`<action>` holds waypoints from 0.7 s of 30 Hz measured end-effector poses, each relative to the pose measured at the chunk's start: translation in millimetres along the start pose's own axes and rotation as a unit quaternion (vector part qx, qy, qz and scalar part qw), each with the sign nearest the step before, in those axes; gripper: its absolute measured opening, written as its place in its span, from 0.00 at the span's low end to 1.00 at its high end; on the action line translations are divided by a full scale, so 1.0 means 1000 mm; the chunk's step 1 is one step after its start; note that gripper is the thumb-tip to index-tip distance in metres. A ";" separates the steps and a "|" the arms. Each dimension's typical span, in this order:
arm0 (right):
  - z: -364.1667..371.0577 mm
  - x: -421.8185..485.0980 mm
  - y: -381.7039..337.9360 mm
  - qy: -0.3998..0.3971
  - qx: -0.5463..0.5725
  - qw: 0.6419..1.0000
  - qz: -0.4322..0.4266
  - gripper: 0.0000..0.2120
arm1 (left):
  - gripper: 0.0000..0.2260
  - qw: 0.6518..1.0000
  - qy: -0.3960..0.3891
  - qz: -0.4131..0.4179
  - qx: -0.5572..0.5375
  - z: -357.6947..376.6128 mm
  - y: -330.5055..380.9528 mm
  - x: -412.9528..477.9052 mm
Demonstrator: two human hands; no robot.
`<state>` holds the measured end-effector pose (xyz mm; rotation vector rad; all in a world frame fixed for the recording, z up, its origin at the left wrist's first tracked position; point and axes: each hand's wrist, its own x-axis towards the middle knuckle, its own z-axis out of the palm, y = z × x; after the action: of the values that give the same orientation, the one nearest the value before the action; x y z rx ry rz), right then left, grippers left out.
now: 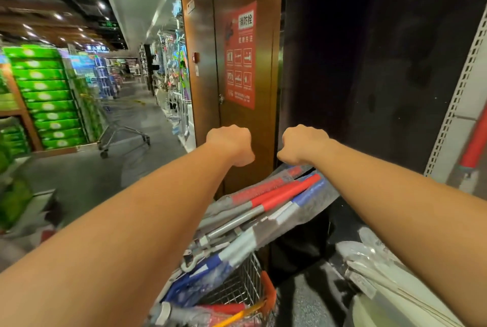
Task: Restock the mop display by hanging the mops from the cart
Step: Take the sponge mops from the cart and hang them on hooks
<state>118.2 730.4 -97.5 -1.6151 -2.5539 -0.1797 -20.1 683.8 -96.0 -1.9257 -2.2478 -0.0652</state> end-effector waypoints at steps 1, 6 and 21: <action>0.005 0.000 -0.002 0.000 0.003 1.000 -0.009 0.08 | 0.12 1.000 -0.003 -0.008 0.000 0.001 -0.002 -0.002; 0.031 0.005 -0.007 -0.011 0.027 0.997 -0.069 0.10 | 0.13 0.997 -0.006 -0.069 0.028 0.012 -0.003 -0.016; 0.081 -0.003 -0.021 -0.067 0.013 0.965 -0.251 0.14 | 0.04 0.953 0.033 -0.299 0.035 0.061 0.011 -0.088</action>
<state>97.5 732.1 -179.2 -0.9658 -3.0070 -0.0787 -3.2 608.9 -171.1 -1.1273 -2.6536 -0.1256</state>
